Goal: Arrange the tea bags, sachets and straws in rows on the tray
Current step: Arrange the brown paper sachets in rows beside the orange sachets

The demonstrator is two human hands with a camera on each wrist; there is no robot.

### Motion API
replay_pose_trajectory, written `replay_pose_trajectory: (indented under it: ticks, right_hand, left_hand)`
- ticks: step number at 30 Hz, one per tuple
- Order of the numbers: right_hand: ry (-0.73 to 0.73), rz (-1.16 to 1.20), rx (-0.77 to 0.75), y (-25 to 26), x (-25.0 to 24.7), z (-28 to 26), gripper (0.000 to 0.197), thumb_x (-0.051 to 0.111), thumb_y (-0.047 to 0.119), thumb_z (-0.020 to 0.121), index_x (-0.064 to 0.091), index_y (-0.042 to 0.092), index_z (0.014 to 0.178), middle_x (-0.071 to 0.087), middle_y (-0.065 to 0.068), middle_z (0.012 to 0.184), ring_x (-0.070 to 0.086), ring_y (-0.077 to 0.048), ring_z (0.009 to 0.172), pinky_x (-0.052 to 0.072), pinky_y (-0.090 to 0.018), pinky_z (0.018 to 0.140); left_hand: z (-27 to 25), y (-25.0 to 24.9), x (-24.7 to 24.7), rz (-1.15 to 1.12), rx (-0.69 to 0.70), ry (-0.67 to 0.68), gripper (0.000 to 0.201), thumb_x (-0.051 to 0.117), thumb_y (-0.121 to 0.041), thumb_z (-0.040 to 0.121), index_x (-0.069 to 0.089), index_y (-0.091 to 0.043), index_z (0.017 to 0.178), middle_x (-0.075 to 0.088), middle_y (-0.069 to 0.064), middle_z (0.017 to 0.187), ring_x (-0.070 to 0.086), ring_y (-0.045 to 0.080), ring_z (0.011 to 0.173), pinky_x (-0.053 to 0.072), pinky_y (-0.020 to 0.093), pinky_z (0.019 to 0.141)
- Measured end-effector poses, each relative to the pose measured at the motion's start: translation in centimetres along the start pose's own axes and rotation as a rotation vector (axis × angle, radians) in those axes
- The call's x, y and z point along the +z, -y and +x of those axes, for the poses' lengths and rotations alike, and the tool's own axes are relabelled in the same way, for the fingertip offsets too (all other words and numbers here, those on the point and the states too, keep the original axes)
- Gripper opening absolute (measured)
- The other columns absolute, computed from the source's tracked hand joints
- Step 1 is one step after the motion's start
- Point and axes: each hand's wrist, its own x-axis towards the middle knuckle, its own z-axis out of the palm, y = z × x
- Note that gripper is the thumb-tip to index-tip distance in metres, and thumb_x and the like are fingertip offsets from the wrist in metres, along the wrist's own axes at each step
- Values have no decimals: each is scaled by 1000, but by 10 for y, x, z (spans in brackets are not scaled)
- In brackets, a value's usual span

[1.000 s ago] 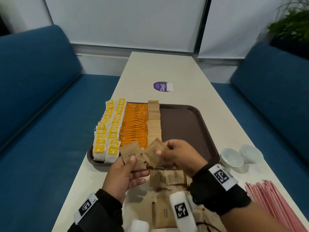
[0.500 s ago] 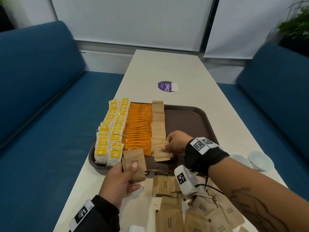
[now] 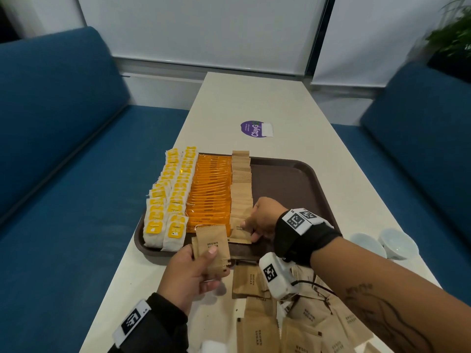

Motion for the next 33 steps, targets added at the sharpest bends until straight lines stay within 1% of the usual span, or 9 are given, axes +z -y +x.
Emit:
replay_pose_trajectory:
  ticks: [4, 6, 8, 10, 16, 21, 25, 28, 33]
  right_hand:
    - [-70, -25, -92, 1, -10, -16, 32, 67, 22, 87, 54, 6, 110, 72, -10, 95, 71, -22, 86, 55, -32, 78]
    - [-95, 19, -208, 0, -14, -33, 25, 66, 29, 87, 57, 10, 100, 69, -4, 86, 67, -13, 69, 56, -25, 64]
    - [-15, 91, -291, -4, -13, -56, 26, 67, 37, 84, 58, 14, 93, 66, -1, 81, 62, -7, 61, 50, -20, 55]
    - [97, 120, -316, -10, -8, -75, 29, 71, 39, 80, 62, 16, 94, 68, 0, 82, 63, -7, 64, 52, -23, 61]
    - [132, 302, -285, -37, 19, -95, 17, 71, 17, 83, 62, 8, 95, 65, -3, 73, 55, -5, 54, 35, -18, 46]
    - [24, 402, -268, -39, 4, -92, 3, 62, 14, 89, 61, 15, 91, 68, -2, 87, 61, -12, 71, 53, -22, 62]
    - [-154, 330, -261, -29, -13, -78, 7, 62, 10, 89, 61, 13, 94, 68, -1, 90, 61, -10, 71, 54, -17, 62]
    - [-87, 200, -155, -25, -9, -63, 11, 64, 11, 87, 61, 13, 98, 69, -6, 94, 60, -12, 70, 56, -27, 73]
    - [-18, 36, -24, -17, 4, -33, 33, 65, 13, 88, 55, 11, 119, 69, -7, 101, 62, -12, 71, 52, -23, 61]
  left_hand:
    - [-3, -2, 1, 18, -1, 1, 14, 57, -17, 88, 59, -16, 102, 73, 12, 83, 70, 22, 66, 52, 23, 47]
    - [-4, -2, 3, 39, 9, -6, 15, 59, -16, 87, 60, -15, 102, 74, 11, 84, 70, 22, 66, 51, 23, 47]
    - [-5, -1, 6, 73, 26, -12, 18, 62, -16, 85, 60, -15, 103, 74, 10, 85, 70, 24, 69, 50, 24, 48]
    - [-8, -1, 10, 93, 33, -4, 20, 64, -14, 84, 61, -15, 103, 73, 10, 87, 70, 24, 70, 49, 25, 49]
    - [-15, -2, 17, 135, 26, 36, 20, 64, -11, 84, 61, -17, 103, 73, 3, 83, 69, 16, 67, 49, 25, 49]
    - [-16, 1, 10, 62, -24, -44, 13, 50, -19, 95, 60, -16, 104, 73, 10, 89, 69, 28, 78, 50, 27, 50]
    - [-14, 0, 5, 50, -23, -102, 11, 48, -18, 96, 58, -18, 101, 66, 11, 96, 65, 28, 85, 52, 34, 63]
    - [-13, 0, 3, 63, 5, -123, 12, 49, -16, 95, 60, -18, 99, 64, 7, 96, 60, 23, 89, 50, 36, 69]
    - [-11, 0, -4, 133, 32, -149, 9, 52, -19, 94, 60, -21, 97, 64, 3, 99, 55, 18, 92, 43, 31, 69]
